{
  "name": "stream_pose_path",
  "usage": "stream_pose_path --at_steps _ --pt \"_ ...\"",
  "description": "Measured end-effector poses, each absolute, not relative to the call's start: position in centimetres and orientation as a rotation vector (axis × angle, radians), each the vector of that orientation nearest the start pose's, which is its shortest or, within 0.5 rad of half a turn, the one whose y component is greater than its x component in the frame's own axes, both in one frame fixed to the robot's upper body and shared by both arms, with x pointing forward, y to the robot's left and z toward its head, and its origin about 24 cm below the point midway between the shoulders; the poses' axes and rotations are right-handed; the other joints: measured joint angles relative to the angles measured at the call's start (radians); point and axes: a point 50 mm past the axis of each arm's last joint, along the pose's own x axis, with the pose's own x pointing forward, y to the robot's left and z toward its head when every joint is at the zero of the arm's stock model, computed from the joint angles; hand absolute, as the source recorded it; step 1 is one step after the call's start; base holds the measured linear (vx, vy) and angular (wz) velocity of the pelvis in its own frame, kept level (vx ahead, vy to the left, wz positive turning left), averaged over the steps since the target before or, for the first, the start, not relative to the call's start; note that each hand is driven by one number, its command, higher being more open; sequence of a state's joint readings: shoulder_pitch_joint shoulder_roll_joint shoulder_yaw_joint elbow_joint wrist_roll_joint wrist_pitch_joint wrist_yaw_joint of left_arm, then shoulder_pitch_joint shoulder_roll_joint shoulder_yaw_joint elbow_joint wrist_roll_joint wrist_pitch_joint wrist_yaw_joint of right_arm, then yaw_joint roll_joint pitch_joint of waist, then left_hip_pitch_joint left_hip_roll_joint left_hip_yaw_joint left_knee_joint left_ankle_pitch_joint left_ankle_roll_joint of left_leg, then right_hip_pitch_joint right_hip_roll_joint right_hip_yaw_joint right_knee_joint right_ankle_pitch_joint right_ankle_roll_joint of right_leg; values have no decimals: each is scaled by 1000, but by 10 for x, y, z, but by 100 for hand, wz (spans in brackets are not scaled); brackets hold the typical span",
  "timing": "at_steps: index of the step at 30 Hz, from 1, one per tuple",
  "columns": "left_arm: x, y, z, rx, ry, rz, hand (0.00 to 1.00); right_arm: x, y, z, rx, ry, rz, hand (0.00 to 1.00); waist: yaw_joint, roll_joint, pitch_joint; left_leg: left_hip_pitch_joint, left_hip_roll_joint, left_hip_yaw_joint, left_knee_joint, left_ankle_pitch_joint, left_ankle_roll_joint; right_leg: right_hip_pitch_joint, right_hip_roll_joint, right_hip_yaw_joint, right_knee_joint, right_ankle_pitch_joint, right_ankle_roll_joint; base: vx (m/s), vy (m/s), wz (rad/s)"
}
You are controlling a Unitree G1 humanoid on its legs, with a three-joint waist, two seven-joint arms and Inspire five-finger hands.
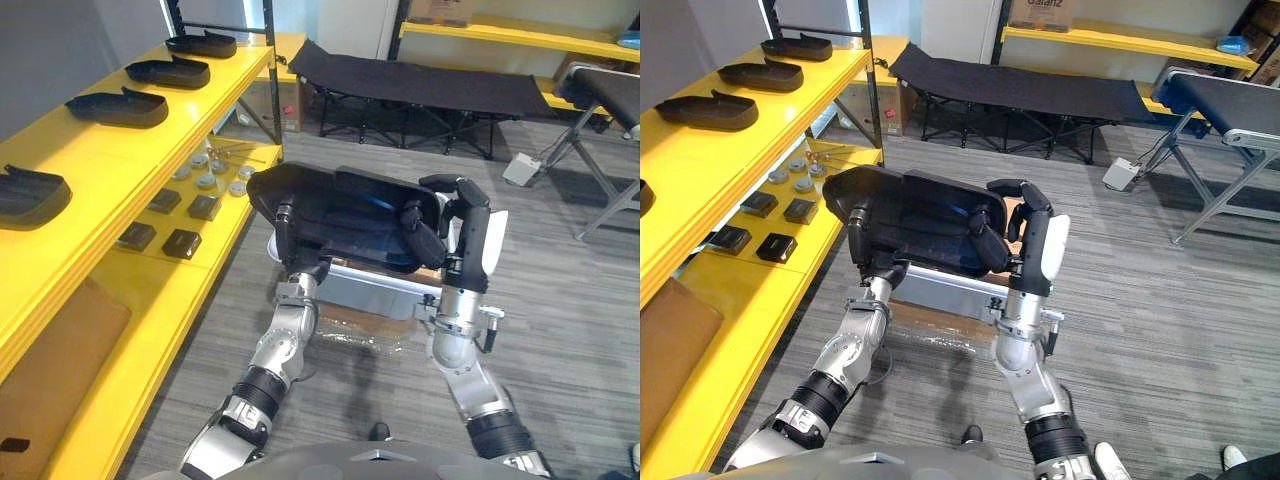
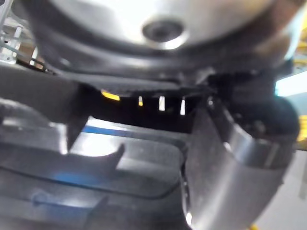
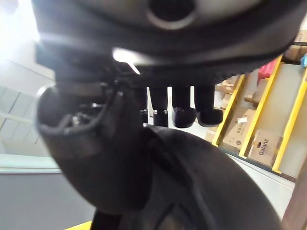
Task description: Walk over and take three plastic housings, then place them on the shelf
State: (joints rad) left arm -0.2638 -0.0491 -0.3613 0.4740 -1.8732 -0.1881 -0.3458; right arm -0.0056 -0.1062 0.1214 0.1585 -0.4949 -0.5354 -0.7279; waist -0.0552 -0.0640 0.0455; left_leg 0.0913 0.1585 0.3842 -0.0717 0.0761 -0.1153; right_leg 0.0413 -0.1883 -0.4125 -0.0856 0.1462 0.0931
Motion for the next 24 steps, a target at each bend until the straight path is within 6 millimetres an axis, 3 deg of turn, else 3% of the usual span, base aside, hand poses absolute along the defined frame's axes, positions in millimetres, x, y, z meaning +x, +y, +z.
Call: stream_pose_path --at_steps 4,9,10,16,24 --pt "280 58 12 -1728 83 -164 0 231 -149 58 -375 -542 -401 0 2 -17 8 -1 -16 -11 0 -16 5 2 -20 -9 0 2 10 -17 54 9" --pt "280 57 14 -1672 82 -184 0 225 -152 51 -378 -518 -428 0 -1 -18 9 -14 -26 -17 1 -16 9 -8 -26 -6 5 4 12 18 22 -1" --pt "280 56 13 -1665 92 -185 0 223 -154 50 -379 -512 -438 100 -2 -18 9 -14 -26 -17 4 -13 13 -7 -26 -4 5 4 12 51 13 -4" --pt "283 59 23 -1566 47 -177 0 219 -154 38 -395 -454 -429 100 -1 -25 14 -14 -26 -14 17 -20 12 -6 -27 4 5 3 13 19 9 -3" --pt "291 82 46 -1262 -86 -53 0 216 -144 26 -401 -360 -394 100 12 -31 19 -12 -25 -14 16 -21 12 -6 -27 4 0 4 13 0 0 0"
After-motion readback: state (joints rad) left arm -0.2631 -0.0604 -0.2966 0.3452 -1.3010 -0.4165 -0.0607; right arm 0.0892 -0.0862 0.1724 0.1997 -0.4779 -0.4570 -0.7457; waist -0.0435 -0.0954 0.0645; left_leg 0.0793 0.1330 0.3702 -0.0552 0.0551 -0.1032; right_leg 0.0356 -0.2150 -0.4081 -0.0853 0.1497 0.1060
